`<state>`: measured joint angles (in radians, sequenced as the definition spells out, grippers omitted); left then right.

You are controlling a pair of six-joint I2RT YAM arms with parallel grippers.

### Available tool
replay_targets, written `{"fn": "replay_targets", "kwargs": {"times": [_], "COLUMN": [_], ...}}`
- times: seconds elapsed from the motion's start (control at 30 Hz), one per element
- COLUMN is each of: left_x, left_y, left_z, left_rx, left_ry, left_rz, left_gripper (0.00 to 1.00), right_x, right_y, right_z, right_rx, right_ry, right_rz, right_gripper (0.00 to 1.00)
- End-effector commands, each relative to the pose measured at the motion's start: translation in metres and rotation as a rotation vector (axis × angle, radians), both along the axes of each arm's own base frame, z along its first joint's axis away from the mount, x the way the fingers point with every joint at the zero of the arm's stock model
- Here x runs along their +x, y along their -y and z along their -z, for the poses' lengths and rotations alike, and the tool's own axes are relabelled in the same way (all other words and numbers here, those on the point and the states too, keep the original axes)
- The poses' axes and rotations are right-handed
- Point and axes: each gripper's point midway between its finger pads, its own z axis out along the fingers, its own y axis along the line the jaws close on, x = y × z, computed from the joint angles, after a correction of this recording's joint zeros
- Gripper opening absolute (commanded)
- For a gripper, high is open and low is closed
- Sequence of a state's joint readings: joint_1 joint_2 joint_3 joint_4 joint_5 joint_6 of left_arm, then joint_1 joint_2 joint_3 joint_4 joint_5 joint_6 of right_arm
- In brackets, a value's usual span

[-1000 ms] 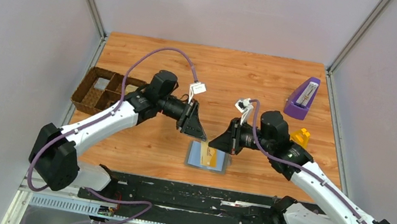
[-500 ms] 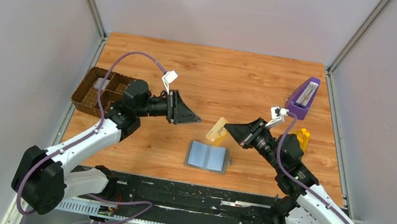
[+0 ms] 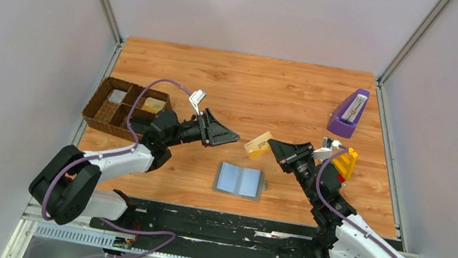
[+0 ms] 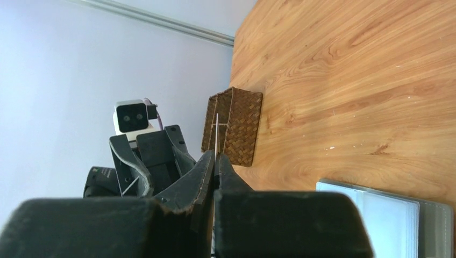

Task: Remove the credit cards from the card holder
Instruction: Remove the credit card from the card holder.

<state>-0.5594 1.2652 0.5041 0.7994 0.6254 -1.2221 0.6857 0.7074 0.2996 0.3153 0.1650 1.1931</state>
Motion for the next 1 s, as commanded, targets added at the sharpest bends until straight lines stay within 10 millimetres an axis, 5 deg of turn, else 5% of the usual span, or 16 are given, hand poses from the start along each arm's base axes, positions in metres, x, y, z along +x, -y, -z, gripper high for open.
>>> {"fn": "replay_targets", "kwargs": {"times": [0.0, 0.7, 0.83, 0.97], "left_x": [0.003, 0.003, 0.002, 0.001], "left_y": [0.009, 0.044, 0.048, 0.051], "left_z": [-0.021, 0.008, 0.006, 0.003], "left_rx": [-0.123, -0.231, -0.250, -0.263], "left_ry": [0.047, -0.083, -0.086, -0.075], "left_rz": [-0.022, 0.014, 0.039, 0.056], "left_gripper": [0.57, 0.53, 0.48, 0.28], "right_x": [0.009, 0.011, 0.011, 0.010], "right_y": [0.007, 0.018, 0.015, 0.013], "right_z": [-0.018, -0.010, -0.008, -0.005], "right_rx": [0.147, 0.255, 0.258, 0.259], "right_ry": [0.014, -0.051, -0.064, -0.073], "right_rz": [0.069, 0.128, 0.116, 0.109], "right_gripper": [0.00, 0.00, 0.00, 0.00]}}
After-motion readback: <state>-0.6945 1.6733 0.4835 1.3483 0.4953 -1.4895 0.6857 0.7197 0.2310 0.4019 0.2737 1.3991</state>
